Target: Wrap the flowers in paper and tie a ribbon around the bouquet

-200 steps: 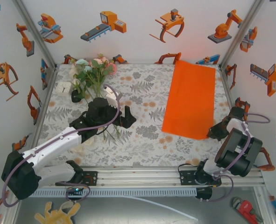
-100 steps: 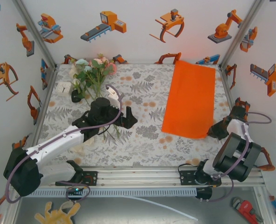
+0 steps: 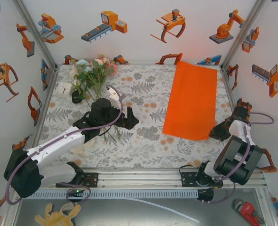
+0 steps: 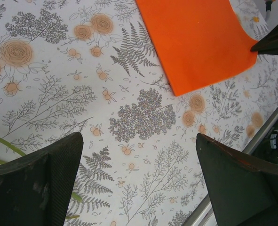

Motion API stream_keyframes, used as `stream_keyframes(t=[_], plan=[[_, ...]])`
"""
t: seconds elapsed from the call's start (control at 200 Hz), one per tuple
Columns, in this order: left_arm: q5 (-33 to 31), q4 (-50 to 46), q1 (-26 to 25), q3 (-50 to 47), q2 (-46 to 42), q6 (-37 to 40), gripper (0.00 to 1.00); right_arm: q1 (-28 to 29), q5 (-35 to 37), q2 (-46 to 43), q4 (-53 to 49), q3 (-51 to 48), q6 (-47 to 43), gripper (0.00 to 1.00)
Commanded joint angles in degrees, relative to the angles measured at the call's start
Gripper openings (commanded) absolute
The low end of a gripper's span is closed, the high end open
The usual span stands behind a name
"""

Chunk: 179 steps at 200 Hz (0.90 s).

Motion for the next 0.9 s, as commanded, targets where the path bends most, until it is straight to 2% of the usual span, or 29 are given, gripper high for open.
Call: stream_keyframes(t=[0.0, 0.06, 0.13, 0.175, 0.215, 0.285, 0.34, 0.45, 0.526, 0.576, 0.606, 0.651, 0.766, 0.891], plan=[[0.6, 1.5, 0.5, 0.0, 0.3, -0.7, 0.97, -0.2, -0.3, -0.4, -2.3, 1.9, -0.7, 0.15], [0.9, 1.8, 0.4, 0.1, 0.7, -1.0, 0.97, -0.1, -0.3, -0.9, -3.1, 2.2, -0.8, 0.15], [1.3, 1.8, 0.5, 0.4, 0.9, -1.0, 0.97, -0.1, 0.2, -1.5, -4.6, 2.6, -0.8, 0.34], [1.4, 1.8, 0.5, 0.6, 1.1, -1.0, 0.97, -0.1, 0.2, -2.1, -5.0, 2.5, -1.1, 0.37], [1.6, 1.8, 0.5, 0.6, 1.1, -1.0, 0.97, -0.1, 0.2, -2.6, -4.9, 2.3, -1.3, 0.33], [1.6, 1.9, 0.5, 0.6, 1.1, -1.1, 0.97, -0.1, -0.5, -2.9, -3.6, 1.9, -1.2, 0.15], [1.6, 1.9, 0.5, 0.5, 0.8, -1.2, 0.97, -0.1, -1.1, -2.0, -3.3, 2.0, -1.0, 0.08], [1.4, 1.8, 0.5, 0.0, 0.4, -1.3, 0.97, 0.0, -2.1, -0.7, -3.3, 2.5, -0.8, 0.02], [1.2, 1.8, 0.5, -0.2, 0.2, -1.5, 0.97, 0.1, -2.1, -1.3, -3.3, 2.7, -0.8, 0.01], [1.3, 1.9, 0.5, -0.1, 0.2, -1.5, 0.97, 0.7, -1.3, -1.6, -4.3, 3.0, -1.1, 0.07], [1.4, 2.0, 0.5, -0.1, 0.2, -1.4, 0.97, 1.6, 0.2, -1.8, -5.5, 3.0, -1.3, 0.18], [1.3, 2.0, 0.5, 0.0, 0.2, -1.3, 0.97, 2.7, 2.1, -2.0, -6.5, 2.6, -1.9, 0.28], [1.1, 1.6, 0.5, 0.1, 0.3, -0.8, 0.97, 3.6, 5.8, -3.3, -6.6, 0.3, -2.0, 0.34], [1.1, 1.1, 0.5, -0.3, -0.2, -0.5, 0.97, 3.6, 9.3, -2.9, -7.1, 0.7, -2.3, 0.47]])
